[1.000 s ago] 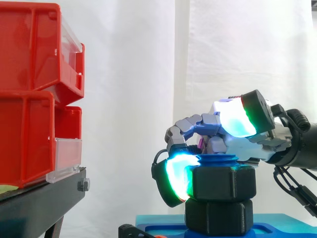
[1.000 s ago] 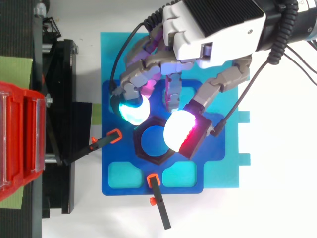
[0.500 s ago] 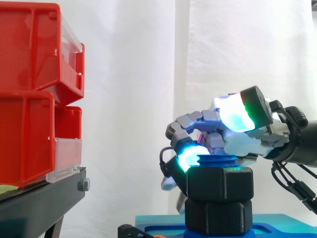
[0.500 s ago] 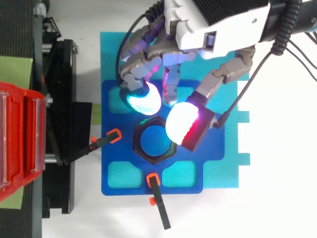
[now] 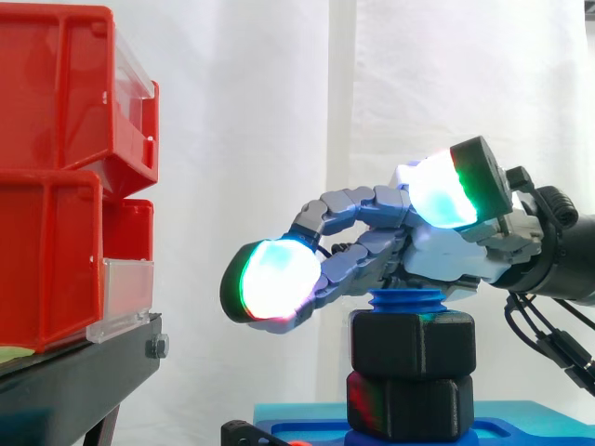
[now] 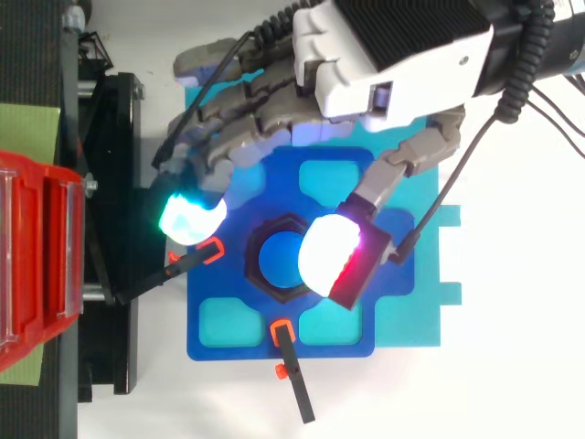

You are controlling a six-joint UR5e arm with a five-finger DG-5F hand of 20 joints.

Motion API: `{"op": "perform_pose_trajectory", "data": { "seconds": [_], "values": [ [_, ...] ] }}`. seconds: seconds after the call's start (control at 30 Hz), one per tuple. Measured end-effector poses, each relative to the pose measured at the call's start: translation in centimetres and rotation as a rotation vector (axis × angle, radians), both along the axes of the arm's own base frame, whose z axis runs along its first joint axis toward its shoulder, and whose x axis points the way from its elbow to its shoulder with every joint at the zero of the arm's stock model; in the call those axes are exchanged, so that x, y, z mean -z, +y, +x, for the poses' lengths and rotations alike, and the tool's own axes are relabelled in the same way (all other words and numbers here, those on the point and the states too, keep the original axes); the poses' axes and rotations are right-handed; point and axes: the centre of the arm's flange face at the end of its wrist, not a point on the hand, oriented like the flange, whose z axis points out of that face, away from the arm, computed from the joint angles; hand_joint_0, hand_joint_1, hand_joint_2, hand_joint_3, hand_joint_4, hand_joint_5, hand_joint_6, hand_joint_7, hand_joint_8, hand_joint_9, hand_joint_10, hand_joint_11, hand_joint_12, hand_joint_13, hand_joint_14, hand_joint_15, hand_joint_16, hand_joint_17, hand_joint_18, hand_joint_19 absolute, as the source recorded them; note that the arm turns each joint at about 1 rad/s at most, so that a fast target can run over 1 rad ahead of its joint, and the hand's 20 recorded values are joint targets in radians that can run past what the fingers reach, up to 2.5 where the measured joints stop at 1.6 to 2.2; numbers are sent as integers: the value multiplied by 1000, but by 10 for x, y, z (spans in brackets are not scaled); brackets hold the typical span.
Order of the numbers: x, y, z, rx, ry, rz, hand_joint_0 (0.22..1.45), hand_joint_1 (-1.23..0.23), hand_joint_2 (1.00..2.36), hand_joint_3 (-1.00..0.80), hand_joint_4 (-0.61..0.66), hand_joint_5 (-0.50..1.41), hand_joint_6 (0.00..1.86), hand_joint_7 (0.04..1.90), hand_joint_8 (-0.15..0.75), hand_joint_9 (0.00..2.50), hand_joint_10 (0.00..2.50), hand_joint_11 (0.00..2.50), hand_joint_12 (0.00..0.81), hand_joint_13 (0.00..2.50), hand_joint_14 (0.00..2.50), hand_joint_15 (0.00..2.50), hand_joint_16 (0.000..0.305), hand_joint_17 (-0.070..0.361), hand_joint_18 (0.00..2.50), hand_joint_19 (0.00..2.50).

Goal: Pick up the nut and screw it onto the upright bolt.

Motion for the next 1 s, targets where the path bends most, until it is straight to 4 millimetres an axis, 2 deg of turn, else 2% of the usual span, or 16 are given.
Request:
{"op": "perform_pose_trajectory", "data": {
  "seconds": [0.33, 0.67, 1.0],
  "values": [
    [1, 16, 3, -11, 4, 2, 430, -239, 1000, -500, 30, -240, 501, 556, 188, 274, 0, 0, 322, 228, 0, 0, 39, 87, 0, 0],
    [2, 18, 3, -12, 7, 1, 427, -225, 1000, -500, 17, -250, 500, 547, 181, 193, 0, 0, 326, 153, 0, 0, 39, 89, 0, 0],
    [9, 17, 0, -10, 16, 2, 431, -229, 1000, -500, 118, -212, 502, 724, 221, 255, 0, 0, 336, 149, 0, 0, 39, 87, 0, 0]
  ]
}}
